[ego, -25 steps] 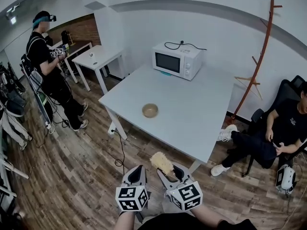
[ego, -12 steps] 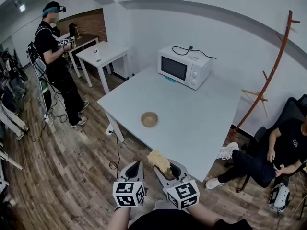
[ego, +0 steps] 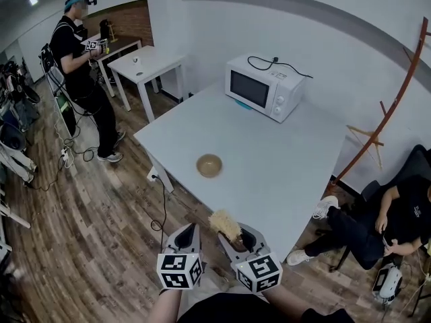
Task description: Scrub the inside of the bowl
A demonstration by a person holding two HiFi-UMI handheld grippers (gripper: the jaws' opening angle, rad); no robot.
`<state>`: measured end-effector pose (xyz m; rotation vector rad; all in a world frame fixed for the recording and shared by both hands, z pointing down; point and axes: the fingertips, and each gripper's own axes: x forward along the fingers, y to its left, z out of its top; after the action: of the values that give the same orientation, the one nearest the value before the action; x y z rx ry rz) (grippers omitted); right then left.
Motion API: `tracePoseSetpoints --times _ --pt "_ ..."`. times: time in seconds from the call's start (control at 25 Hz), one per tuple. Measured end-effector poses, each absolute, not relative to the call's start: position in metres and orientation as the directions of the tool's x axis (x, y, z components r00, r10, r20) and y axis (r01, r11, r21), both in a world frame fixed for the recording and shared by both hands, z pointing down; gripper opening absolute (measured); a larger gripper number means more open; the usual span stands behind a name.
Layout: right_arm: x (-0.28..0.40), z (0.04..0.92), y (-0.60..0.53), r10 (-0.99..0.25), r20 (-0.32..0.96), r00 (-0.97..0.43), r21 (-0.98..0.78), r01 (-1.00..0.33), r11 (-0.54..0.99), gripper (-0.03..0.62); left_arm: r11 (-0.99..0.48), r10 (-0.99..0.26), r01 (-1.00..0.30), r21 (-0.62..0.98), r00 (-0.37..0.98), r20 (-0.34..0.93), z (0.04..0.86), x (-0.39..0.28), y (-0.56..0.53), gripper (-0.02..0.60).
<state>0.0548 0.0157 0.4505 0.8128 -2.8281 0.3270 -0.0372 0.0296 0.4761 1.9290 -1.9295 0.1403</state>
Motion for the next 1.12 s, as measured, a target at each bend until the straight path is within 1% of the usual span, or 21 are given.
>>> tracePoseSetpoints --times 0.28,0.76,1.12 --pt "0.042 0.465 -0.01 -0.508 0.251 -0.824 -0.185 -0.555 0.811 0.184 0.055 -0.926 -0.973 0.225 0.034 0.375 0.494 -0.059 0.012 0.018" --pt "-0.001 0.469 -0.098 -0.579 0.252 -0.775 -0.142 -0.621 0.771 0.184 -0.042 -0.915 -0.981 0.192 0.115 0.387 0.504 -0.111 -0.079 0.018" --pt "-0.02 0.485 -0.154 -0.607 0.305 -0.734 -0.171 -0.669 0.724 0.184 -0.07 -0.892 -0.98 0.187 0.145 0.428 0.517 -0.146 -0.141 0.017"
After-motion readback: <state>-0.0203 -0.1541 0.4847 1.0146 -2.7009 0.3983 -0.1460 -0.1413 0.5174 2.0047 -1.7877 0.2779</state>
